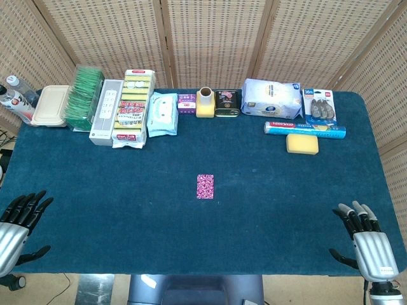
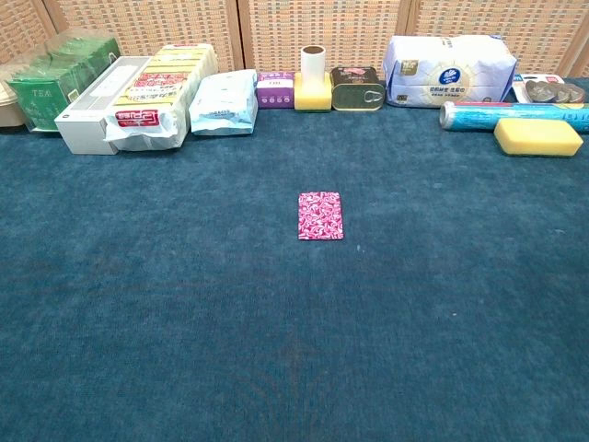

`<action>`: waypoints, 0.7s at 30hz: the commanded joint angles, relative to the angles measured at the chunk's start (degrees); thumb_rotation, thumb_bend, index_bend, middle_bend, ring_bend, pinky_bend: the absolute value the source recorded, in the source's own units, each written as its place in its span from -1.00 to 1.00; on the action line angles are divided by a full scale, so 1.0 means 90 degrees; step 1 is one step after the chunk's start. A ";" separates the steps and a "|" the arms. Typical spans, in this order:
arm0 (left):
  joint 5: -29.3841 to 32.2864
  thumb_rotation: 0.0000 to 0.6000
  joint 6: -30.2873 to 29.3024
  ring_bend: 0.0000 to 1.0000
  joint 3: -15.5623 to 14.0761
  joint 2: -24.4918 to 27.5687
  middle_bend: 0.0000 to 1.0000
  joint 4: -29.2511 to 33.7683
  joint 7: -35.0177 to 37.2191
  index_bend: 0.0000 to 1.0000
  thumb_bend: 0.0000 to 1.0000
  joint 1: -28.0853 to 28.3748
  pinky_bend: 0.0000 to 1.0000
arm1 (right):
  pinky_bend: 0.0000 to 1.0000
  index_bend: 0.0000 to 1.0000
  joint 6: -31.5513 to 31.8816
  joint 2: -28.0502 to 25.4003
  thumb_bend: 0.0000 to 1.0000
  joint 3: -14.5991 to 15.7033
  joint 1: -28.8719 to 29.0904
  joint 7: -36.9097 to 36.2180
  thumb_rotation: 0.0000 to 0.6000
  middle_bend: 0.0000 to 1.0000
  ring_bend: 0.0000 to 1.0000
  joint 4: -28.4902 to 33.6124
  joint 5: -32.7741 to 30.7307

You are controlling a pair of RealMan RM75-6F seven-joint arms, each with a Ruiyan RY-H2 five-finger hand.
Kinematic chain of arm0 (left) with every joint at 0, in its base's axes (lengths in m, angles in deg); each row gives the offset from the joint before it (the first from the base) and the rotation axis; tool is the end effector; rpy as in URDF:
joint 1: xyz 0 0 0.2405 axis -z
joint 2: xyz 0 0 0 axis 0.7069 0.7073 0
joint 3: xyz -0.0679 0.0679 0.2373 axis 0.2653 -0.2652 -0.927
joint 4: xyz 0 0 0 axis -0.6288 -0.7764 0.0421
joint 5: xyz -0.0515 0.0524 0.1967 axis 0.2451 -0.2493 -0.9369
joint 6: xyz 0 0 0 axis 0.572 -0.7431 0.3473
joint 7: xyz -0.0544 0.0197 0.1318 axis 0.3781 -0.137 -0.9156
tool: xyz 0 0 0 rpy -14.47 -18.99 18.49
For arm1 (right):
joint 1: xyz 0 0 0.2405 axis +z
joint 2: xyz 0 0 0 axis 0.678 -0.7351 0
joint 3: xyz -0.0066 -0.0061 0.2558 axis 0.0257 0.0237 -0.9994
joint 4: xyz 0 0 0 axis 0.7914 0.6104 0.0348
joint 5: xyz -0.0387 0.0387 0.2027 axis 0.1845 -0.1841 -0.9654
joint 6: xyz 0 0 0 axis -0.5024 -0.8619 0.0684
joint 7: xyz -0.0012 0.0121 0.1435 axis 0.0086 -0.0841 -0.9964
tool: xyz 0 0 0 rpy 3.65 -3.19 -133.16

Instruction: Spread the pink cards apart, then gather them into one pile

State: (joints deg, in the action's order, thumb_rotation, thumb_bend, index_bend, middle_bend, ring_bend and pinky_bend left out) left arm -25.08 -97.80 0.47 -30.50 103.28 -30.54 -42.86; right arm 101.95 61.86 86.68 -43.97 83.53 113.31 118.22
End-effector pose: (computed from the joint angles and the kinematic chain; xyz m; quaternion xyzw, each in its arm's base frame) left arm -0.2743 0.1290 0.1786 -0.7024 -0.3299 -0.3465 0.5271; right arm -0.2866 -0.1308 0.1460 0.6195 -0.3773 0.3893 0.5678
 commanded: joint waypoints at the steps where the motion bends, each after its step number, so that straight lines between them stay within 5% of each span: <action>1: 0.0023 1.00 0.0035 -1.00 0.0004 -0.0004 -1.00 0.0017 -0.0021 -1.00 -0.84 0.0009 -0.88 | -1.00 -0.62 -0.0030 0.0002 -1.00 0.0006 0.0010 -0.0011 1.00 -0.64 -0.85 -0.0013 0.0000; 12: 0.0000 1.00 -0.0014 -1.00 0.0004 0.0020 -1.00 0.0038 0.0040 -1.00 -0.84 -0.0010 -0.88 | -1.00 -0.49 -0.0579 -0.0038 -1.00 0.0001 0.0350 -0.0374 1.00 -0.52 -0.85 0.0128 0.0018; 21: -0.0061 1.00 -0.0011 -1.00 -0.0005 0.0063 -1.00 0.0031 0.0187 -1.00 -0.84 0.0020 -0.88 | -1.00 -0.55 -0.2197 -0.0325 -1.00 -0.0438 0.1468 -0.0287 1.00 -0.58 -0.95 0.1150 -0.0509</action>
State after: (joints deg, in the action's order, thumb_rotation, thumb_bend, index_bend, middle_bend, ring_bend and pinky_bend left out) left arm -25.57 -97.88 0.42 -30.00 103.57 -28.98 -42.72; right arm 86.31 59.85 84.46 -34.19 80.25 120.31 115.72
